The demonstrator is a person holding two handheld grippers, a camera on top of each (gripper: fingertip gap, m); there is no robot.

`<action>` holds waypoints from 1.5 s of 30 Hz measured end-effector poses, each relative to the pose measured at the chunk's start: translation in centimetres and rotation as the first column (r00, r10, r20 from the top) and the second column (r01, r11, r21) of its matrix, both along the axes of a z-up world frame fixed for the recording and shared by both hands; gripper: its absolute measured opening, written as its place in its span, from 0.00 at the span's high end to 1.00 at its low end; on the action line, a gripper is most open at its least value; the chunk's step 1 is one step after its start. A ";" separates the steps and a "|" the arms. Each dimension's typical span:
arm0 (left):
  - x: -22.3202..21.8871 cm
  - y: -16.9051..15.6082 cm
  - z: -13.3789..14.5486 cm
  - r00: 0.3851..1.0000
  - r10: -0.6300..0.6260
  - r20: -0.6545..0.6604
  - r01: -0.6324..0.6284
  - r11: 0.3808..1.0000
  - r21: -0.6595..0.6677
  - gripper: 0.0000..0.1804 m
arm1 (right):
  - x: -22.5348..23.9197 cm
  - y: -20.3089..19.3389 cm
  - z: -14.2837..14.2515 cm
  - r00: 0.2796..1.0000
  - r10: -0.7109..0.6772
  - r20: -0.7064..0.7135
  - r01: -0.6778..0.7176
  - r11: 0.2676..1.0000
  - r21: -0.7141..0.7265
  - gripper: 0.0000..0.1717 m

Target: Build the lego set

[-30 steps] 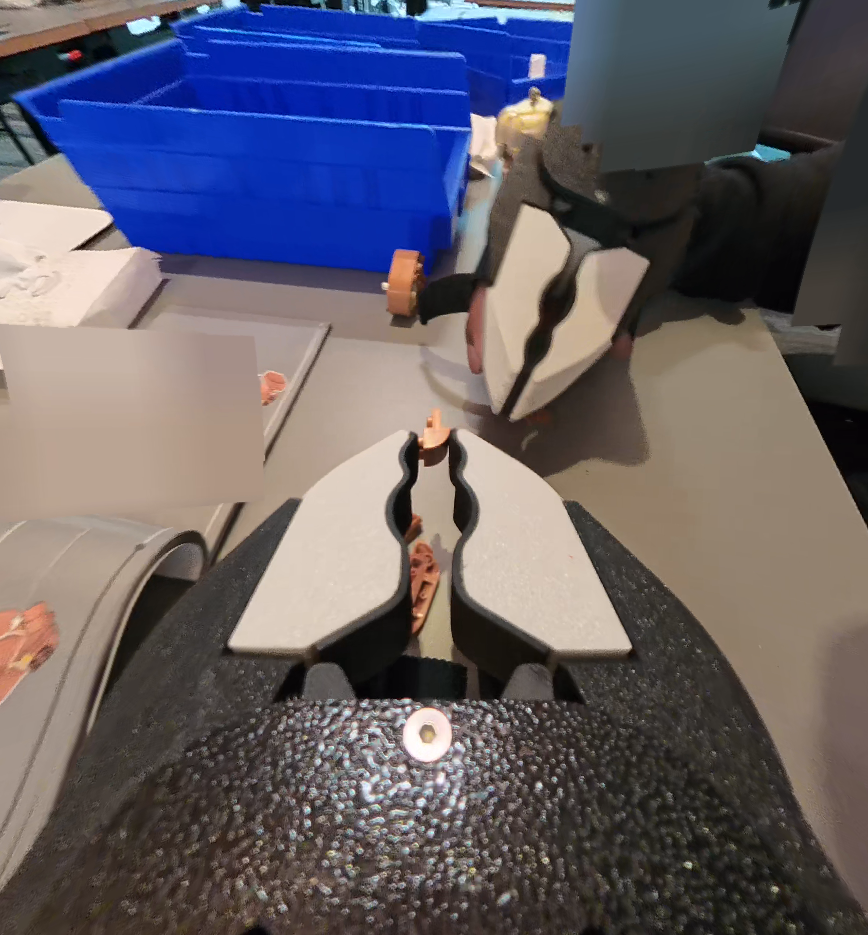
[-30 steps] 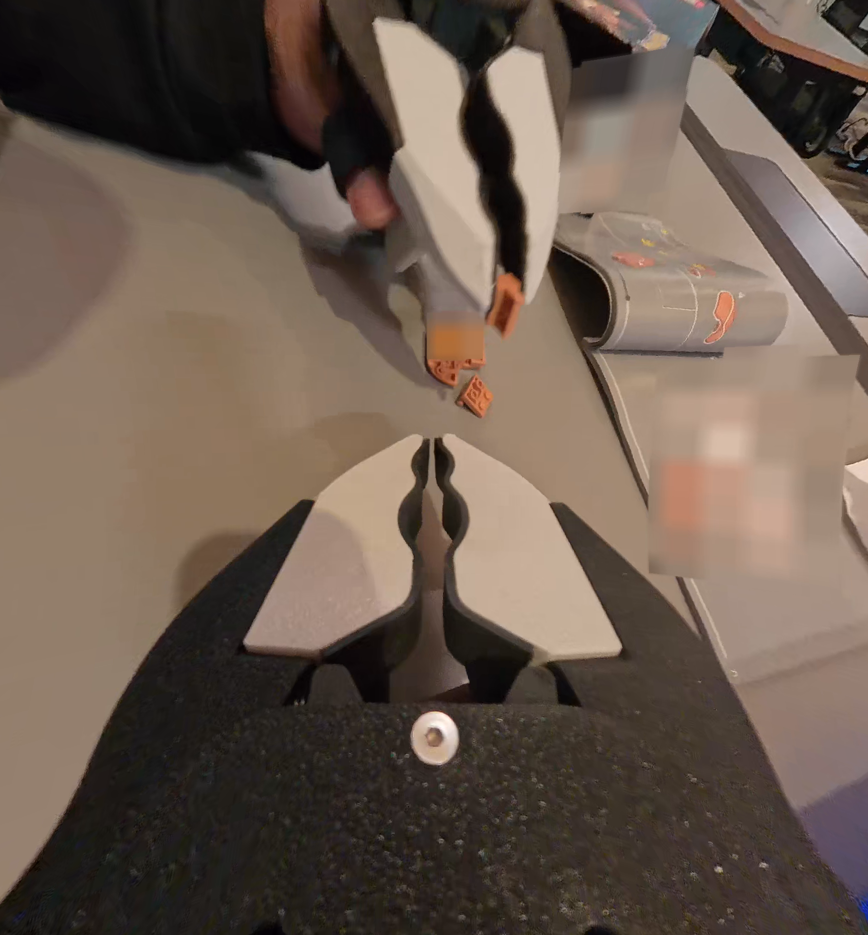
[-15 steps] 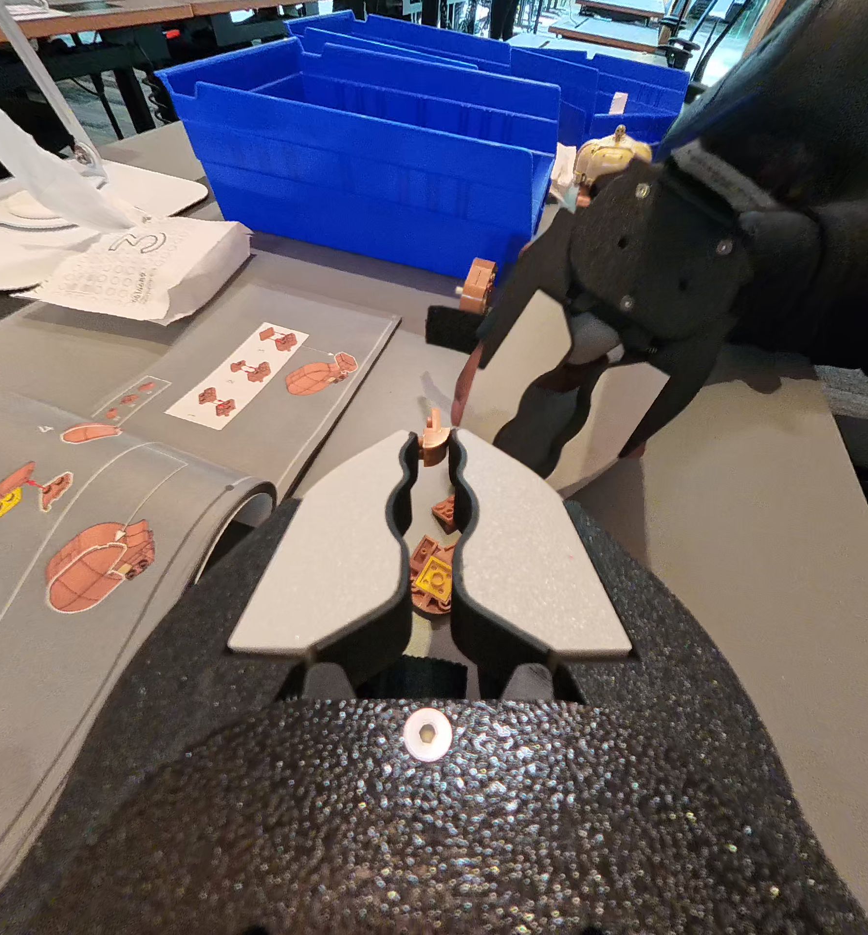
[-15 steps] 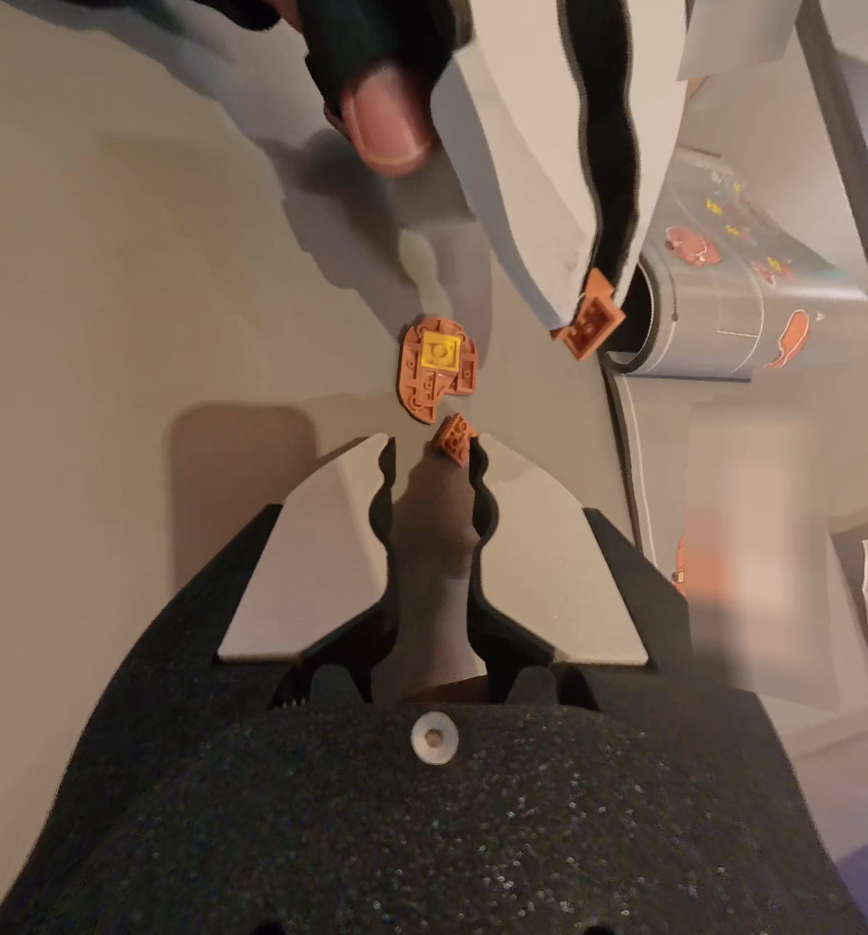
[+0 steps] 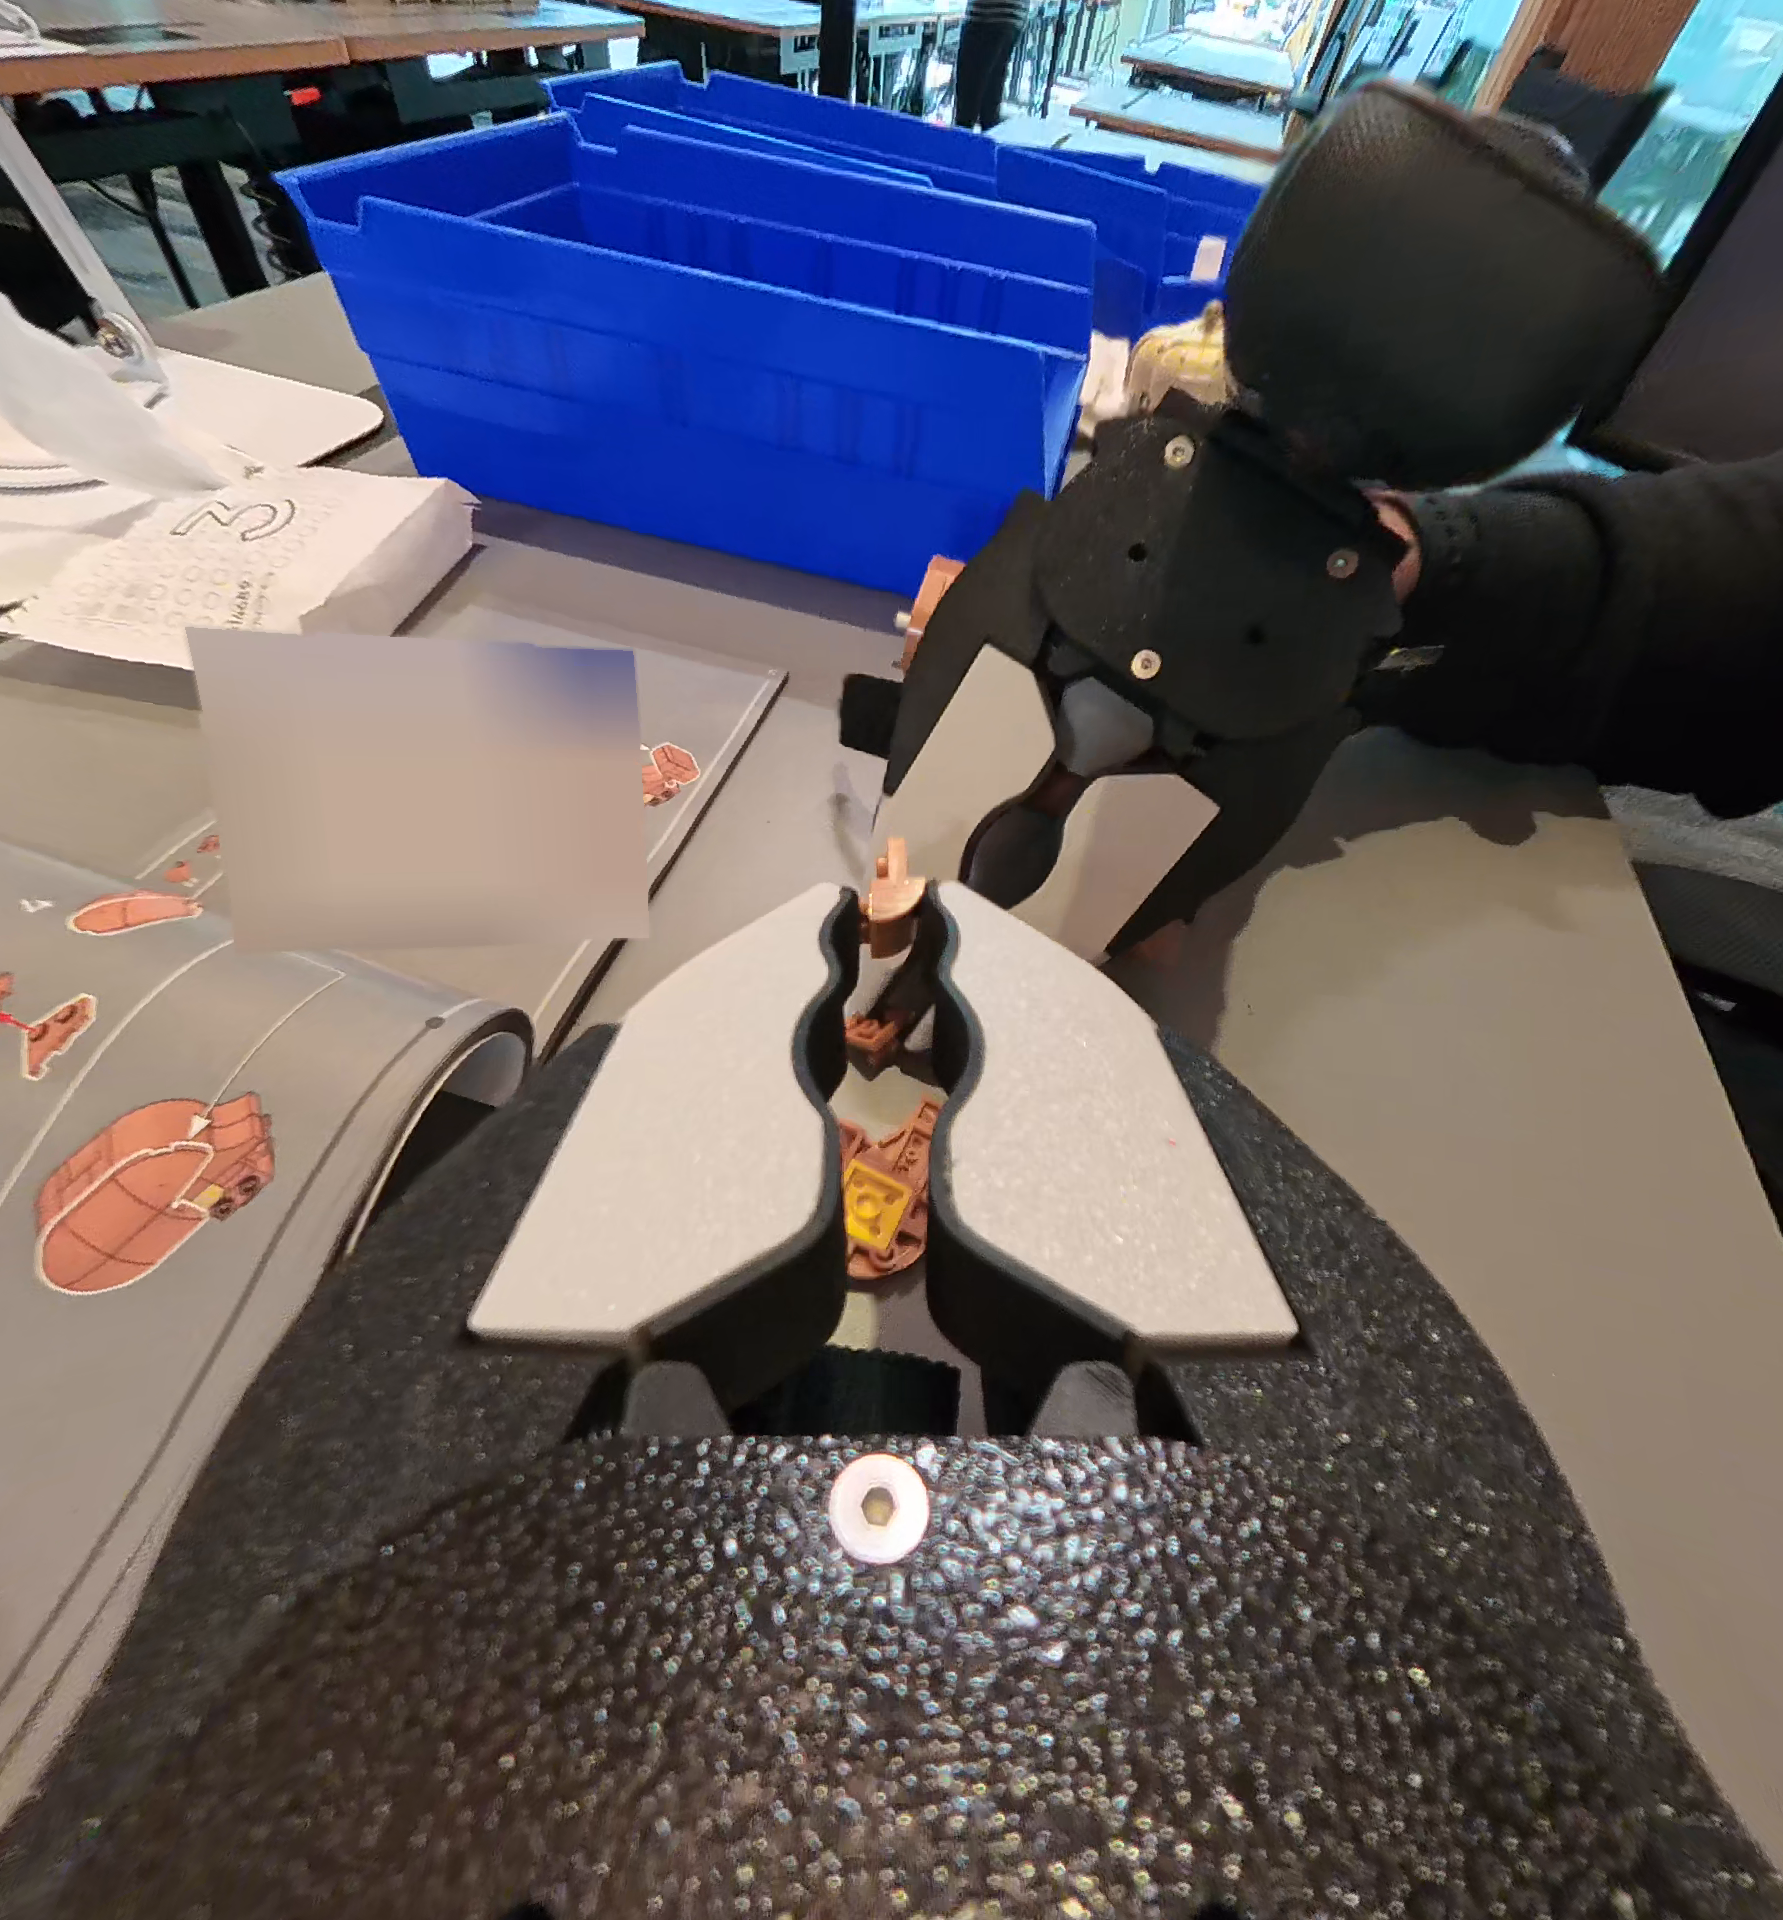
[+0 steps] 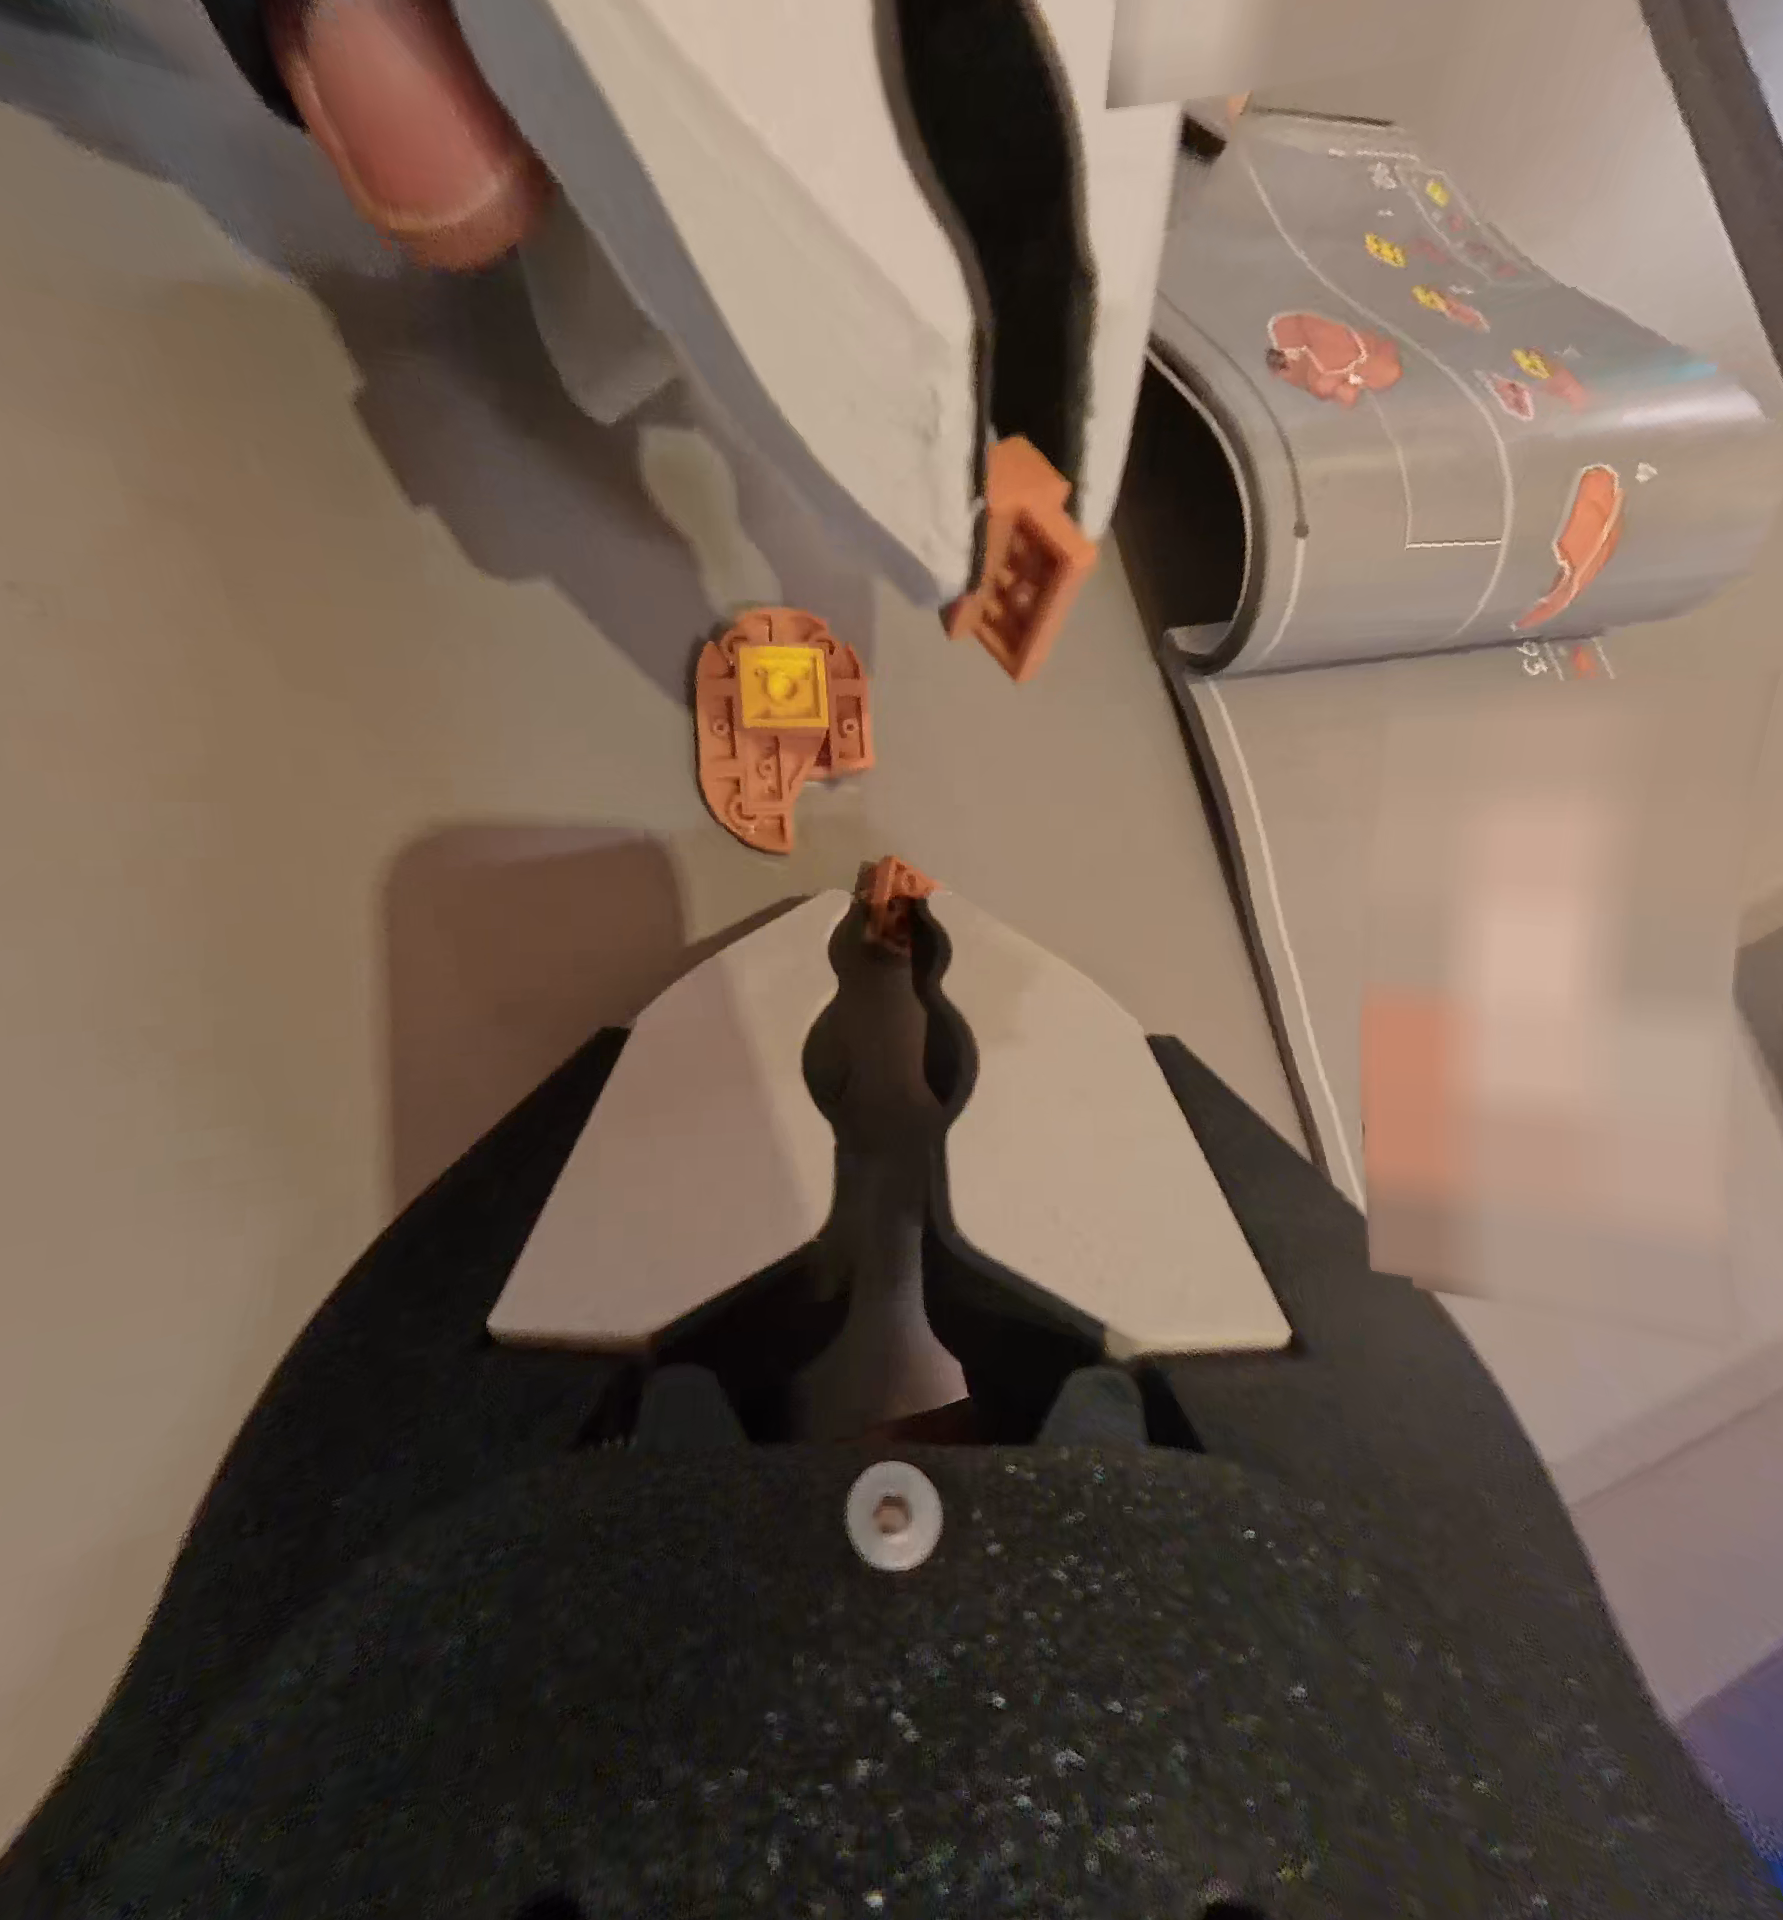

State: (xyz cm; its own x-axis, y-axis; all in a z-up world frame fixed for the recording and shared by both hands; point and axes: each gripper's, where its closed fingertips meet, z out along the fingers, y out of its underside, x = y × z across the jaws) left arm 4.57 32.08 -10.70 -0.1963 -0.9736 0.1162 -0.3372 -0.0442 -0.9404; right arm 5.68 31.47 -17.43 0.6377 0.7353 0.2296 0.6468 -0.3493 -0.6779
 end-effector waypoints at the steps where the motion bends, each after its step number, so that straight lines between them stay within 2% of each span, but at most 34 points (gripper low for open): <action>1: 0.0 0.0 0.0 1.000 -0.002 0.007 0.002 1.000 -0.017 0.94 | 0.1 -0.1 0.4 0.999 -0.003 -0.036 0.003 1.000 0.006 0.95; 3: 0.0 0.0 0.1 1.000 -0.006 0.021 0.007 0.999 -0.052 0.94 | -0.2 -0.5 2.0 0.988 0.010 -0.153 -0.007 1.000 0.023 0.96; 5: 0.1 -0.1 0.4 0.999 -0.016 0.052 0.021 0.995 -0.093 0.94 | -0.5 -1.1 4.4 0.946 0.039 -0.321 -0.023 0.998 0.054 0.96; 7: 0.2 -0.4 1.1 0.994 -0.033 0.103 0.048 0.989 -0.143 0.94 | -0.8 -1.9 7.1 0.861 0.087 -0.502 -0.049 0.995 0.089 0.96; 9: 0.2 -0.9 1.9 0.986 -0.053 0.157 0.083 0.979 -0.188 0.94 | -0.9 -2.6 9.5 0.742 0.136 -0.657 -0.074 0.990 0.121 0.96; 11: 0.2 -1.3 2.5 0.976 -0.071 0.204 0.117 0.968 -0.224 0.94 | -0.8 -3.1 10.9 0.638 0.156 -0.754 -0.092 0.988 0.127 0.96; 13: 0.2 -1.8 2.9 0.968 -0.087 0.237 0.148 0.956 -0.252 0.94 | -0.9 -3.3 11.5 0.571 0.160 -0.805 -0.108 0.987 0.119 0.96; 20: 0.1 -2.9 3.8 0.941 -0.124 0.314 0.206 0.948 -0.243 0.94 | -1.3 -3.6 11.7 0.499 0.154 -0.853 -0.144 0.985 0.094 0.96; 32: 0.1 -3.4 3.9 0.935 -0.136 0.328 0.225 0.942 -0.249 0.94 | -1.2 -3.6 12.0 0.435 0.145 -0.888 -0.150 0.985 0.087 0.96; 45: 0.1 -3.7 4.3 0.923 -0.132 0.361 0.246 0.925 -0.290 0.94 | -1.4 -3.6 12.2 0.399 0.145 -0.905 -0.152 0.984 0.091 0.96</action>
State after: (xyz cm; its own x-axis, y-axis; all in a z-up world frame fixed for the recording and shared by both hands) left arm 4.69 28.35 -6.36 -0.4547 -0.8333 0.3144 -0.0445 -0.3314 -0.9425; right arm 4.28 27.82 -5.20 0.3501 0.8397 -0.4151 -0.3017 -0.3184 -0.8987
